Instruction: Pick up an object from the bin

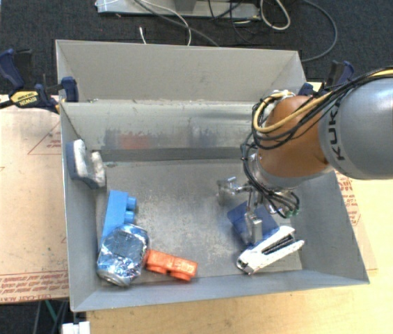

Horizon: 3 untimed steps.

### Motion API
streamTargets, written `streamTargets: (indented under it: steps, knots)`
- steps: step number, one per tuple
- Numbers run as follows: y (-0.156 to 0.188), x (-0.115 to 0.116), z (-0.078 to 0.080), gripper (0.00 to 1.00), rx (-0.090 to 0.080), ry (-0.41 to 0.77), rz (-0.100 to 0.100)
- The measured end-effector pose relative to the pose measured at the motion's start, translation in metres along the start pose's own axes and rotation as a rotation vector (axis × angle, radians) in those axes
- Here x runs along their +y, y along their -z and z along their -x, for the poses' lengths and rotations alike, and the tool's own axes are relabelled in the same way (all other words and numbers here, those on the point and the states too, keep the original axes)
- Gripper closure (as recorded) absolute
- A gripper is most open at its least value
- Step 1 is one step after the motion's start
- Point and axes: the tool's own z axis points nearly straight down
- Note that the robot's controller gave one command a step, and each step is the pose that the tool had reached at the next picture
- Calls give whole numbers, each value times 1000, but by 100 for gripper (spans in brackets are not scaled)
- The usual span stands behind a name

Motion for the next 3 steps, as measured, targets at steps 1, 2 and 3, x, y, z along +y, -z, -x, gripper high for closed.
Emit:
streamTargets:
  steps: [1, 2, 3]
  knots:
    - [74, -11, 0, 0, -5, 154, -4]
    - [28, -49, -11, 0, 5, 0, 5]
    - [-1, -11, 4, 0, -7, 524, -2]
